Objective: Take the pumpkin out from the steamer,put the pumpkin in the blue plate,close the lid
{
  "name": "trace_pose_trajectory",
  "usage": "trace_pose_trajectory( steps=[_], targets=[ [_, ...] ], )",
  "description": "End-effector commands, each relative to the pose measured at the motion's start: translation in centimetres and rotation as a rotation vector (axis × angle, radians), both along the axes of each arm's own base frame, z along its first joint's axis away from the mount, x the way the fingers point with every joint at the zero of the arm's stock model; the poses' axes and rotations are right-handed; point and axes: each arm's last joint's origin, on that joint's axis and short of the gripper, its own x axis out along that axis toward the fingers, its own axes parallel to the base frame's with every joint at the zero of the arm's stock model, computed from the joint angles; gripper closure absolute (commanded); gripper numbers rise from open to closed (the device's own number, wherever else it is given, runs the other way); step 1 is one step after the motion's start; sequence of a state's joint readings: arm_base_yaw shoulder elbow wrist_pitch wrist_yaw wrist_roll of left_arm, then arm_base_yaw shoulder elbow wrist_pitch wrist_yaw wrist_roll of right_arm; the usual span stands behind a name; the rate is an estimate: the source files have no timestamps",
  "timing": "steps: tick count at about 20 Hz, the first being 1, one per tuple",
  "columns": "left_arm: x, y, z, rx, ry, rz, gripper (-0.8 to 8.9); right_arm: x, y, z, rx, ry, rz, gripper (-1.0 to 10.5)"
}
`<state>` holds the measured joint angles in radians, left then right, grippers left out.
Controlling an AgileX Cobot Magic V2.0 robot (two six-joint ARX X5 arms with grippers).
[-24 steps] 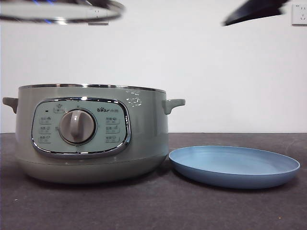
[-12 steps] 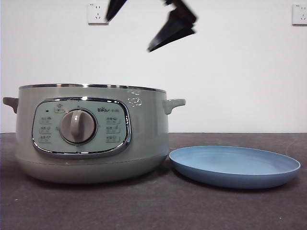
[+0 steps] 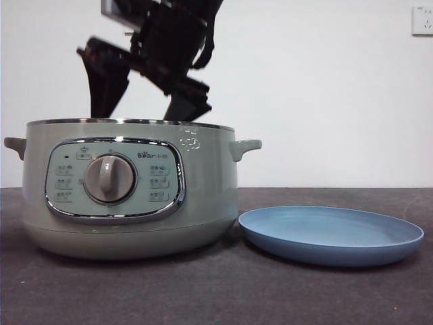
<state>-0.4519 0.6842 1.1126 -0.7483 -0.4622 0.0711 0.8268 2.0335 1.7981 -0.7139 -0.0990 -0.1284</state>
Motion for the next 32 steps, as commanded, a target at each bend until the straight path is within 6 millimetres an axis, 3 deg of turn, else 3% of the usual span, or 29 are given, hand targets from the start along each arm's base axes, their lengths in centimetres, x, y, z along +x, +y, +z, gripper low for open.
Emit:
trace_pose_trajectory(
  steps=[1,5,6,8,9,11,15,18,21,23,26,29,32],
  targets=[
    [-0.3,0.2,0.7,-0.014,-0.057,0.006,8.20,0.6,0.5,-2.2,-0.041,0.026,0.003,3.5],
    [-0.3,0.2,0.7,-0.013,-0.057,0.007,8.20,0.8,0.7,-3.4,-0.061,0.045,0.003,3.6],
    [-0.3,0.2,0.7,-0.013,-0.057,0.007,8.20,0.8,0.7,-3.4,-0.062,0.046,0.003,4.6],
    [-0.3,0.2,0.7,-0.013,-0.056,0.007,8.20,0.8,0.7,-3.4,-0.064,0.047,0.004,8.5],
    [-0.3,0.2,0.7,-0.013,-0.056,0.007,8.20,0.8,0.7,-3.4,-0.064,0.045,0.006,9.7],
    [-0.3,0.2,0.7,-0.013,-0.055,0.004,8.20,0.8,0.7,-2.9,-0.053,0.037,0.006,9.6],
    [-0.2,-0.1,0.8,-0.035,-0.057,-0.050,8.19,-1.2,-1.5,2.7,-0.017,0.001,0.003,9.6],
    [0.4,-0.5,1.5,-0.081,-0.125,-0.106,8.19,-3.3,-6.3,8.0,-0.024,0.010,-0.043,9.6],
    [1.5,-1.3,1.6,-0.103,-0.129,-0.178,8.19,-4.6,-11.3,10.4,-0.091,0.100,-0.173,9.6],
    [2.5,-1.9,1.3,-0.100,-0.101,-0.205,8.19,-4.3,-13.8,10.5,-0.202,0.112,-0.365,9.6],
    [3.9,-2.7,0.8,-0.106,-0.055,-0.257,8.19,-3.7,-15.9,9.3,-0.358,0.039,-0.649,9.6],
    [5.1,-3.4,0.3,-0.105,-0.021,-0.290,8.19,-3.6,-16.8,7.0,-0.478,-0.047,-0.807,9.6],
    [6.0,-3.9,-0.1,-0.100,0.006,-0.301,8.19,-3.3,-16.6,3.5,-0.453,-0.080,-0.825,9.6]
  ],
)
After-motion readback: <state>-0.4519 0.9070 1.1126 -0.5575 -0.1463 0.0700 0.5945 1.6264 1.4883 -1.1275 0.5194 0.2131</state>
